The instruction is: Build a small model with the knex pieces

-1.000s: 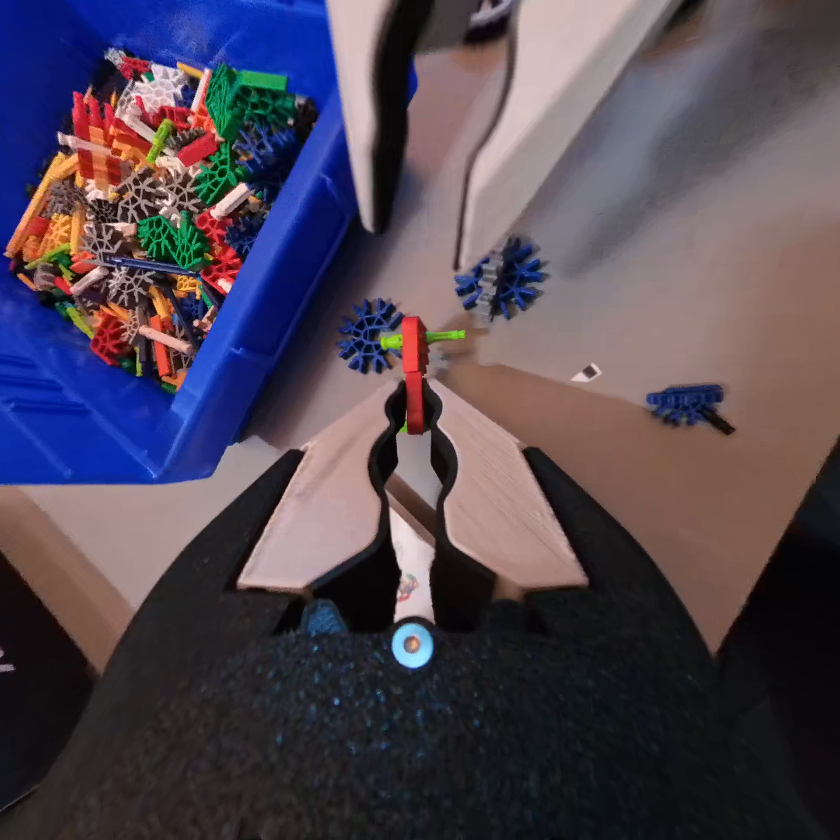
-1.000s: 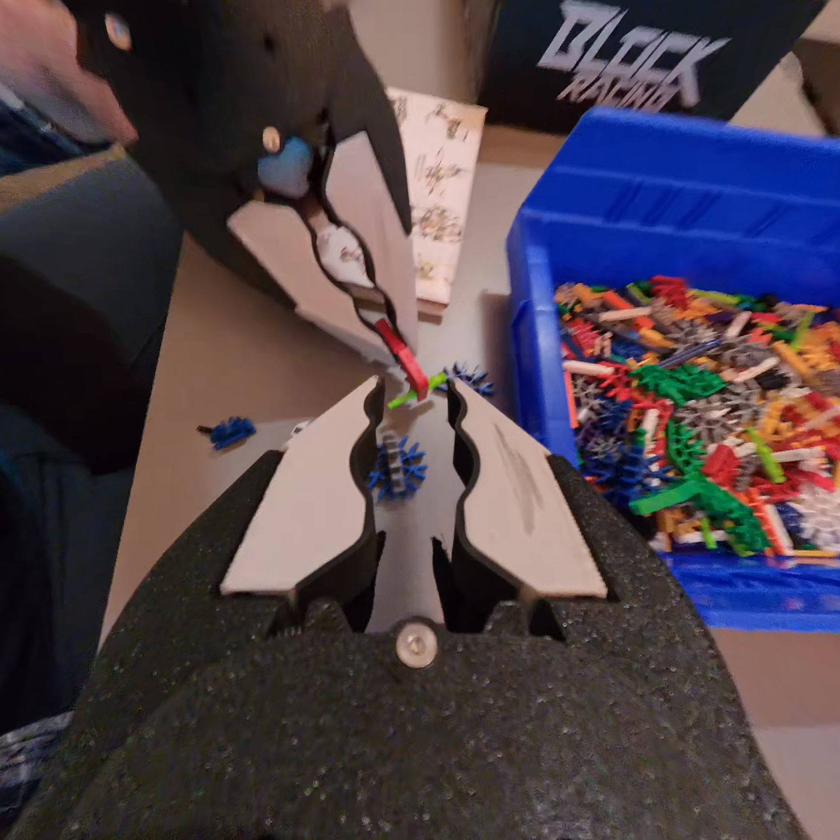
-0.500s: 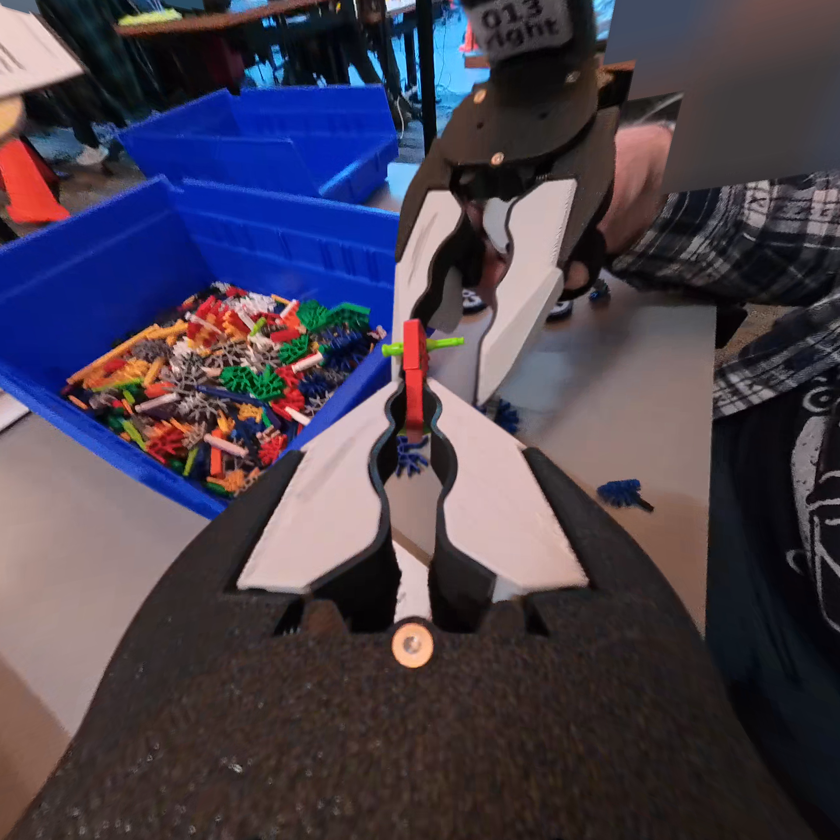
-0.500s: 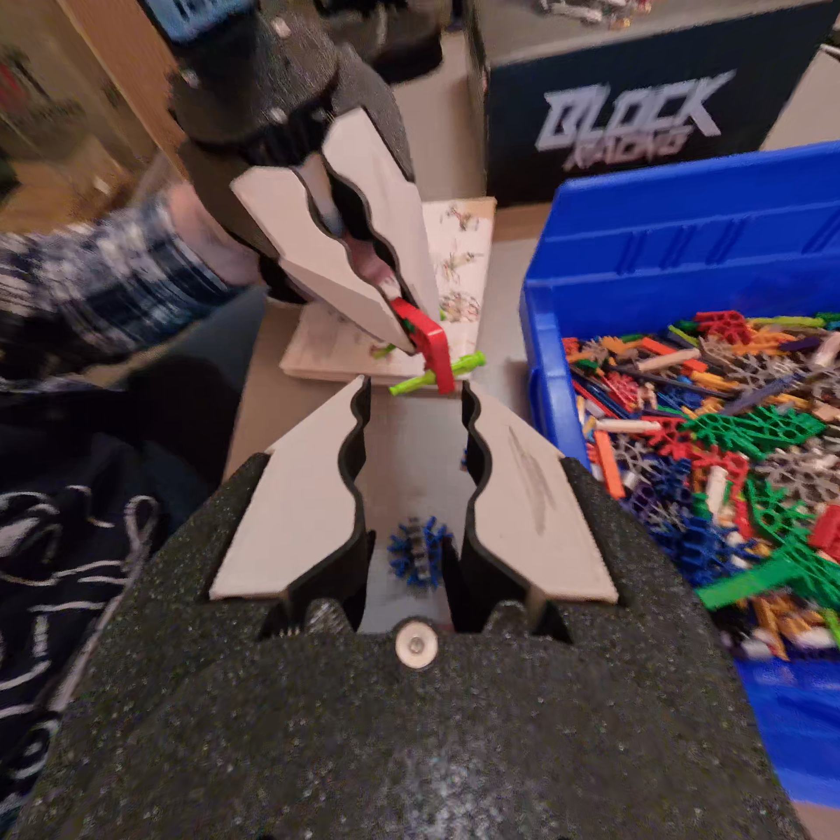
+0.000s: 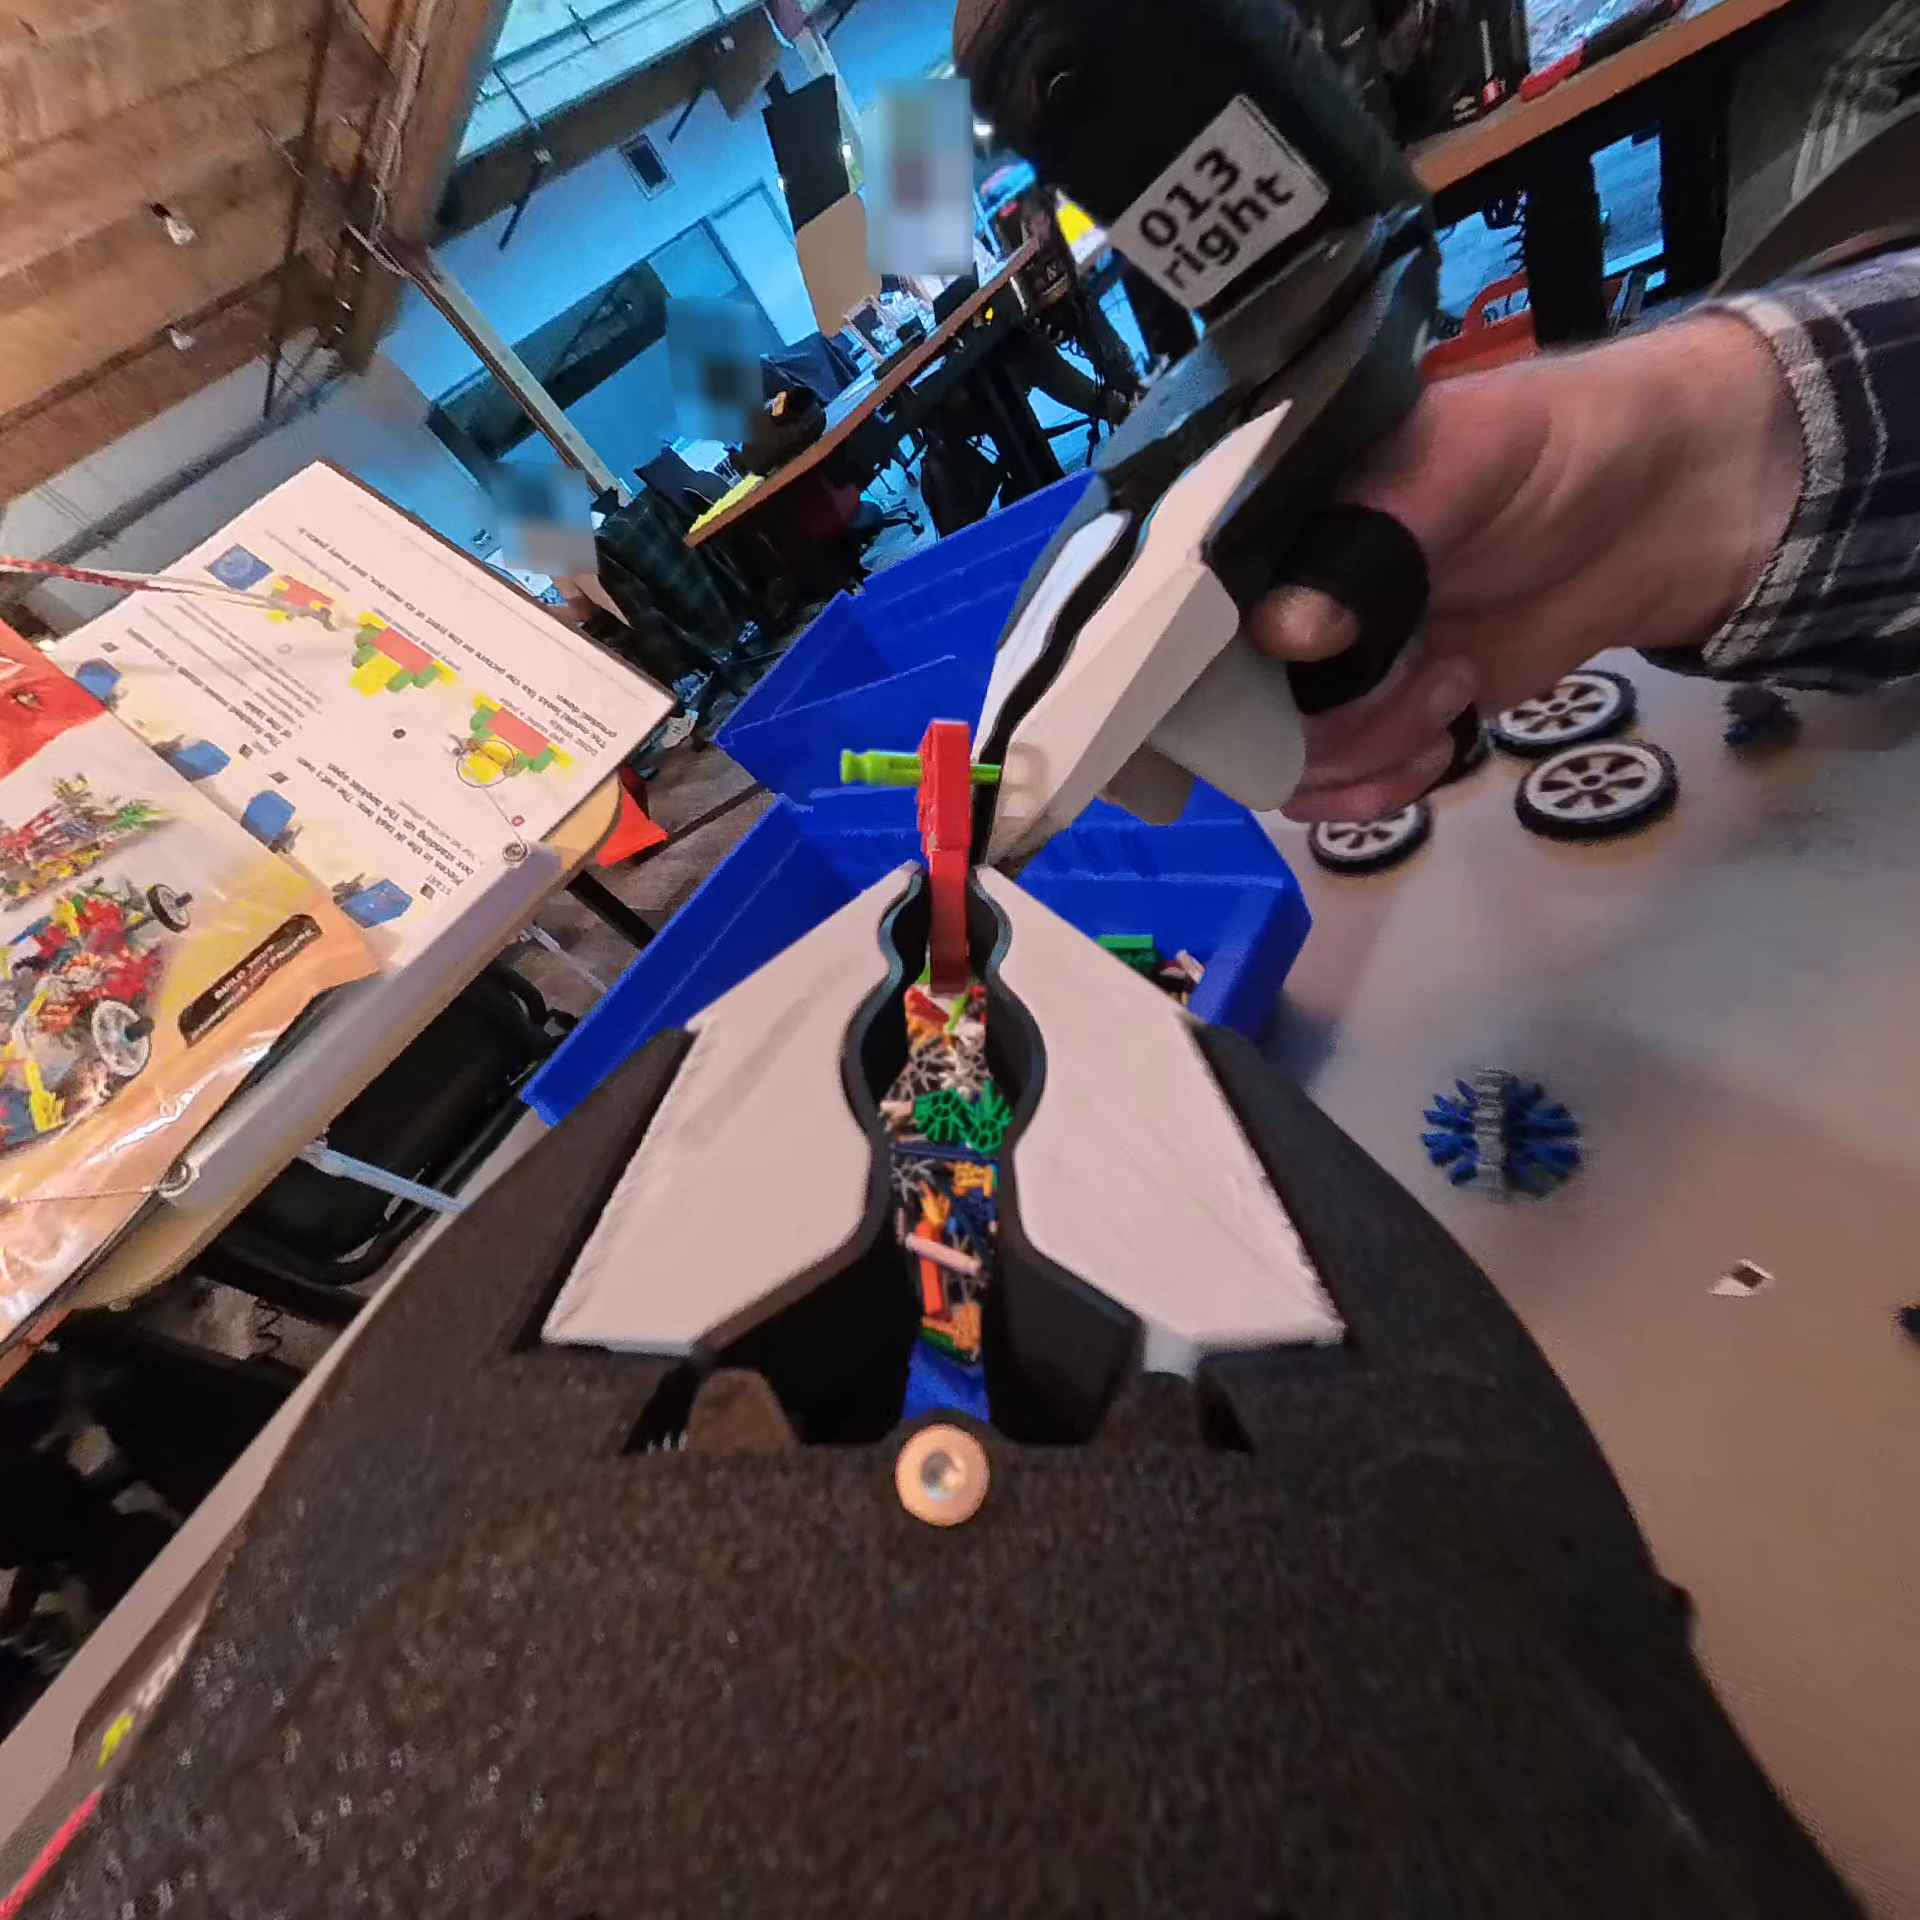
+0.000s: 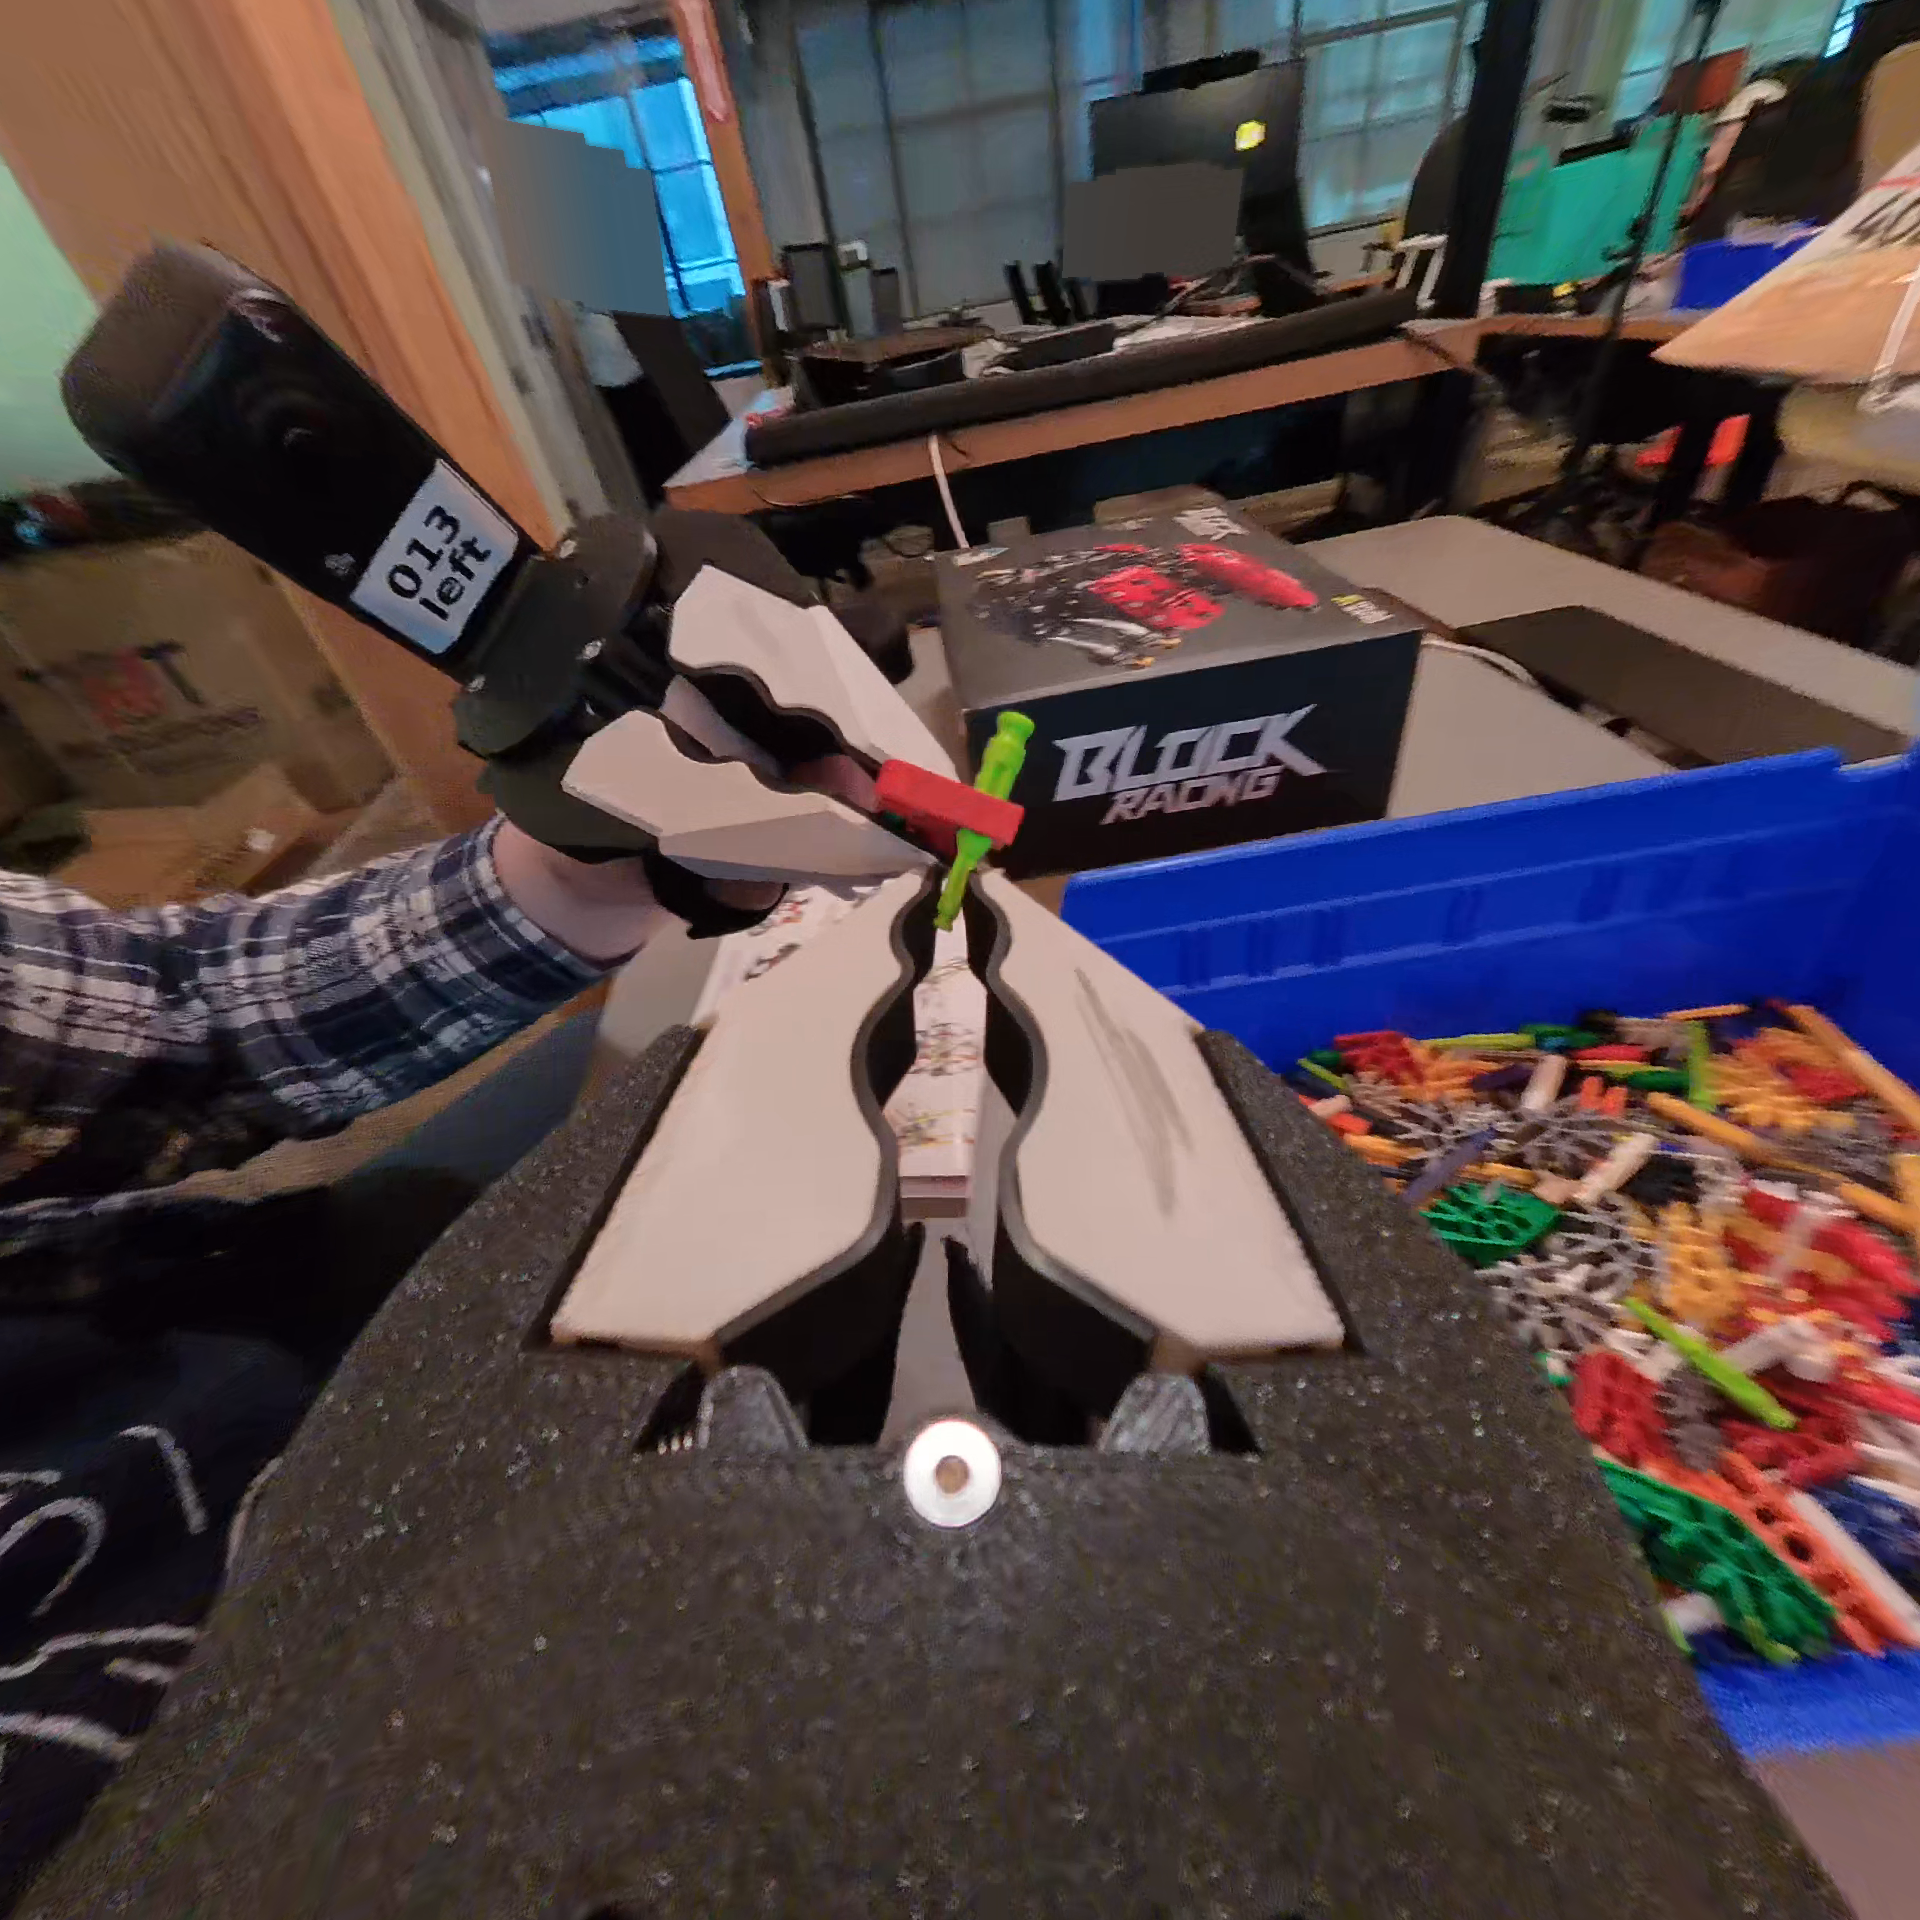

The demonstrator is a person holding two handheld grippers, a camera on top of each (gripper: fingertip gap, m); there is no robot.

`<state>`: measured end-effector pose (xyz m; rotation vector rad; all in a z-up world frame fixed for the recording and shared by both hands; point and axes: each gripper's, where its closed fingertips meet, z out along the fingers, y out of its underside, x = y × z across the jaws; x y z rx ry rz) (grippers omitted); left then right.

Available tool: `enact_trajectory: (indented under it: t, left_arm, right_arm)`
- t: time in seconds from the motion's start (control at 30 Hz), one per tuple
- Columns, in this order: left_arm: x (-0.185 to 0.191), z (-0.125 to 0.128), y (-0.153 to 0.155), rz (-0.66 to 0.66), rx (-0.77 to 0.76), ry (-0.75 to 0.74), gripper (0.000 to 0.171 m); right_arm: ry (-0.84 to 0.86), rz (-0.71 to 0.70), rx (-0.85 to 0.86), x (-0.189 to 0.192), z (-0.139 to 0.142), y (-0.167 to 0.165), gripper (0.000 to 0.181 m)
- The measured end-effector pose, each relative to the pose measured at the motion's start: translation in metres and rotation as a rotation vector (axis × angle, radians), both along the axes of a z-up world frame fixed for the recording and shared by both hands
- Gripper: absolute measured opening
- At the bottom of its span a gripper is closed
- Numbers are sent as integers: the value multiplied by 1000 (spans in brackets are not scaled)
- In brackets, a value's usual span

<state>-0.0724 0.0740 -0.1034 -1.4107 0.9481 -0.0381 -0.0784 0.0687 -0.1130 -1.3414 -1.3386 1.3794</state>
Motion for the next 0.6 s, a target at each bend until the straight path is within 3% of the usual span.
enact_trajectory:
  t: [0.17,0.33,0.5,0.6]
  left_arm:
    - [1,2,31,68,48,111,17]
    - [-2,17,62,94,93,149,7]
    - [5,30,70,-124,-26,42,4]
    - [5,20,85,-137,-90,43,4]
  right_arm:
    - [-68,-175,233,-1,6,34,0]
    - [-102,-316,516,0,25,67,0]
    - [-13,-221,417,-1,39,77,0]
    - [-12,-209,355,-2,32,92,0]
